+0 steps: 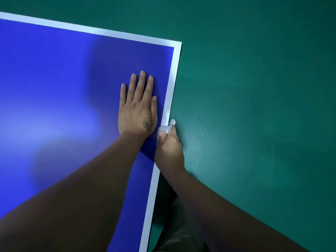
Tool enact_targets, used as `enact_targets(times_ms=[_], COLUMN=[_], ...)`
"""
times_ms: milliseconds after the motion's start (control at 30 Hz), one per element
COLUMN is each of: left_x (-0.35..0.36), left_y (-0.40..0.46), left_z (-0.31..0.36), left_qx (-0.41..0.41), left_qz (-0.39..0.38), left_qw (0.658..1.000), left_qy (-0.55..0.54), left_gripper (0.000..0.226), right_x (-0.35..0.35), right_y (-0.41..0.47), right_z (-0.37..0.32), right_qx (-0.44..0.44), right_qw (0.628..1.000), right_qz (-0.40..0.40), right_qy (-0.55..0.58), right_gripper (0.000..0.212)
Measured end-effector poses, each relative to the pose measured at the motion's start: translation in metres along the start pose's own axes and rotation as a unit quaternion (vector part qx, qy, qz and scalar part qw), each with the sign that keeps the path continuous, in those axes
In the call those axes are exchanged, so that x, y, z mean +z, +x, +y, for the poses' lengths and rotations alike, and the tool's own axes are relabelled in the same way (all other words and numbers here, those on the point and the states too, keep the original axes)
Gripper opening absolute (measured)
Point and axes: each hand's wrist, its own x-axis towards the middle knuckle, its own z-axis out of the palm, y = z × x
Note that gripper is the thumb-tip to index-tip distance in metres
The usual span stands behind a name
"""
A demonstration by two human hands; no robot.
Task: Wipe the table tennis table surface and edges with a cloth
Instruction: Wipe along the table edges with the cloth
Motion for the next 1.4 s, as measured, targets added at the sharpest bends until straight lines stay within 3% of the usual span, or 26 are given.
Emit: enact_targets(times_ms=[100,267,600,900,1067,1267,1400], left_x=[-0.002,-0.003,-0.003,-0.003,-0.004,-0.004,-0.003], left_y=[0.000,0.001,0.001,0.003,0.003,0.003,0.005], left_z=[0.002,0.005,0.005,0.005,0.003,0.004,0.004], left_qx=[-0.002,-0.013,-0.013,-0.019,-0.010,-0.008,-0.003], left_qz=[0.001,-0.004,-0.003,-0.002,0.004,0.014,0.013], left_qw=[1.000,1.000,1.000,1.000,1.000,1.000,1.000], left_qy=[0.000,0.009,0.011,-0.002,-0.013,-0.015,-0.009], left_gripper=[0.060,0.062,0.062,0.063,0.060,0.060,0.061], right_x=[-0.014,-0.036,-0.020,-0.022,-0.040,-0.062,-0.054], right_y=[0.029,0.076,0.032,0.054,0.105,0.161,0.131], right_z=[-0.024,-0.065,-0.019,-0.032,-0.075,-0.122,-0.096], right_qx=[0.001,0.016,0.000,-0.013,-0.005,0.018,-0.039], right_qw=[0.998,0.995,0.994,0.994,0.992,0.996,0.996], right_qz=[0.030,0.015,0.009,0.022,0.022,0.034,0.038], right_qy=[-0.063,-0.100,-0.108,-0.105,-0.126,-0.082,-0.073], right_gripper=[0.057,0.036,0.063,0.056,0.058,0.042,0.057])
